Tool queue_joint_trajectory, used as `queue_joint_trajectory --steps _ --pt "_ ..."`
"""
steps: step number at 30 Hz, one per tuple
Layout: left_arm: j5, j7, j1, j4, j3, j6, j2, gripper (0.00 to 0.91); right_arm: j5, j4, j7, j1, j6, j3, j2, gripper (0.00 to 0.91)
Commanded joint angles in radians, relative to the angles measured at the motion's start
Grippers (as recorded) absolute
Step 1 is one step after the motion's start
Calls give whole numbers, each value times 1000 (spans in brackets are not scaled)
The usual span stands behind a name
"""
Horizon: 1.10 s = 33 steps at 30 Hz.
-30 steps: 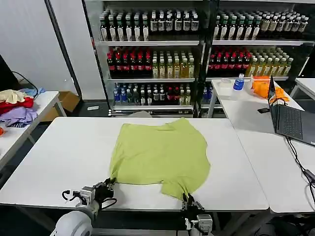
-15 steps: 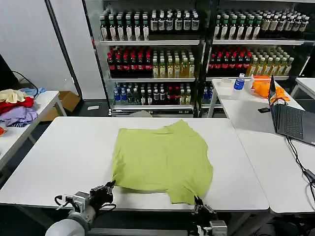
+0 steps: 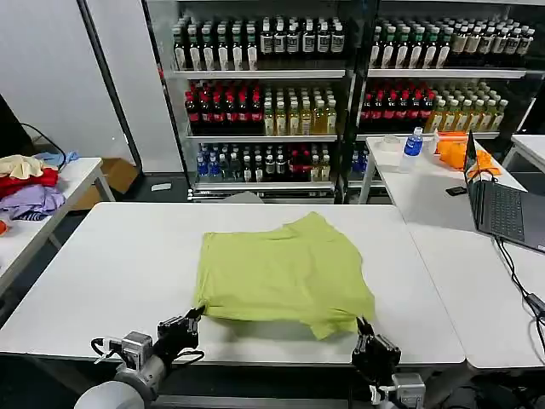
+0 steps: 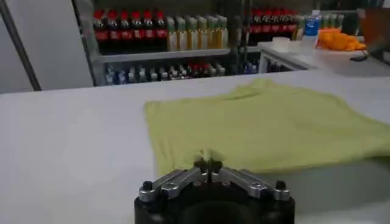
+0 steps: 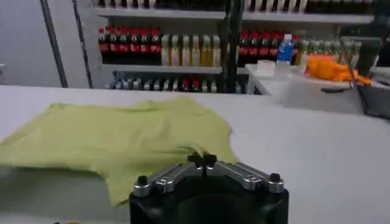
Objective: Fold and organize the clothes.
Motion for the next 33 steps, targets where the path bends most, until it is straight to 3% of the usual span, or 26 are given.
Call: queue_joint_trajectory --steps 1,14,27,33 --pt "-7 5 -91 71 17 -8 3 20 17 -101 -14 167 -6 24 -23 0" --pt "-15 -7 -290 227 122 -12 -4 20 15 -296 -36 370 -14 -33 -43 0" --pt "23 -36 -351 318 176 -20 -45 20 -37 -434 -48 449 11 -77 7 0" --pt "26 -41 -355 336 179 -27 -51 20 -108 -485 -61 472 52 -90 22 0"
